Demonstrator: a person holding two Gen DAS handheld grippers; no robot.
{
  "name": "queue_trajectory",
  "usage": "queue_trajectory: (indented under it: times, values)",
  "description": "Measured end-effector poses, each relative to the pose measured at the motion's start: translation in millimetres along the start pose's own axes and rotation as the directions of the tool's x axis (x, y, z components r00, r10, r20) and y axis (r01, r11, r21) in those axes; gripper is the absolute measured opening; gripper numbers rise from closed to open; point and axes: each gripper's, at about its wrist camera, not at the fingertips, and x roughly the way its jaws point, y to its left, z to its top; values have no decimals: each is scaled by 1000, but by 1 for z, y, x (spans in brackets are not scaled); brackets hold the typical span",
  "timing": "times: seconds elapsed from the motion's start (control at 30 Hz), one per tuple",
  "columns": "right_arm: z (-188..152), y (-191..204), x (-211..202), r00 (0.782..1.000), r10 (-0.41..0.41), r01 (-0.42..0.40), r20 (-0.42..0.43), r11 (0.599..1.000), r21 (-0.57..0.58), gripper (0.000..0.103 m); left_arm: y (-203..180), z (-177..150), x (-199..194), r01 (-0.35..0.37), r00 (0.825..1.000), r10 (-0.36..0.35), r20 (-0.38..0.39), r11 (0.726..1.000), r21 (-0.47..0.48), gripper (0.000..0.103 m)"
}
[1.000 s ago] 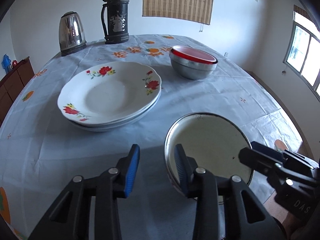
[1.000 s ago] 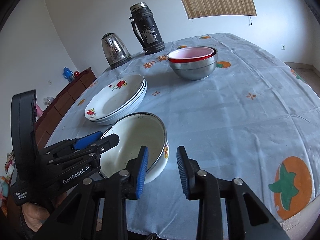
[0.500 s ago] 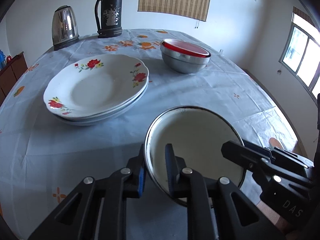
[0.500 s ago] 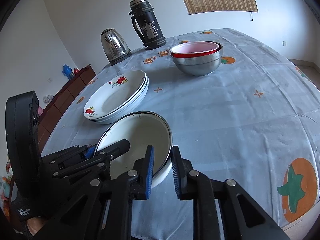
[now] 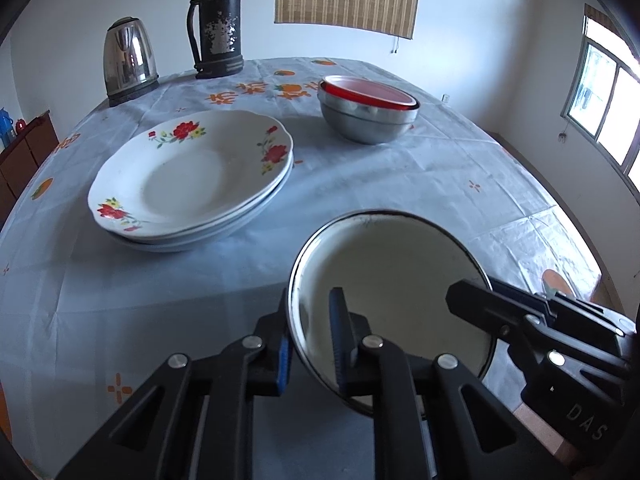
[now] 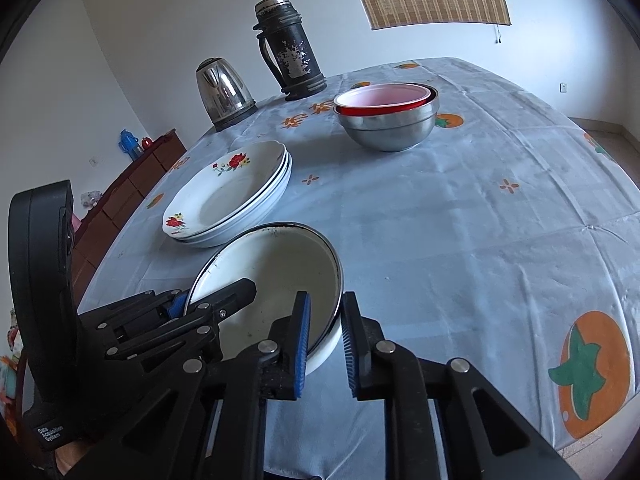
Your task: Organize plates and bowls
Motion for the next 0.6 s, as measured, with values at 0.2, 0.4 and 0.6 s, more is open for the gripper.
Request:
queue_trajectory:
  times: [0.2, 0.4, 0.6]
  values:
    - [-1, -1, -3, 1000, -8, 8, -1, 1000, 4, 16, -1, 0, -1, 12, 1000, -12, -5, 1000, 4, 14]
    - [-1, -3, -5, 1000, -15, 15, -3, 1000, 8, 16, -4, 1, -1, 19, 1000, -19, -11, 1000, 13, 14]
    - [0, -5, -11, 1000, -24, 24, 4, 1000, 5, 16, -9, 3, -5, 24, 1000, -24, -6, 999, 30, 14]
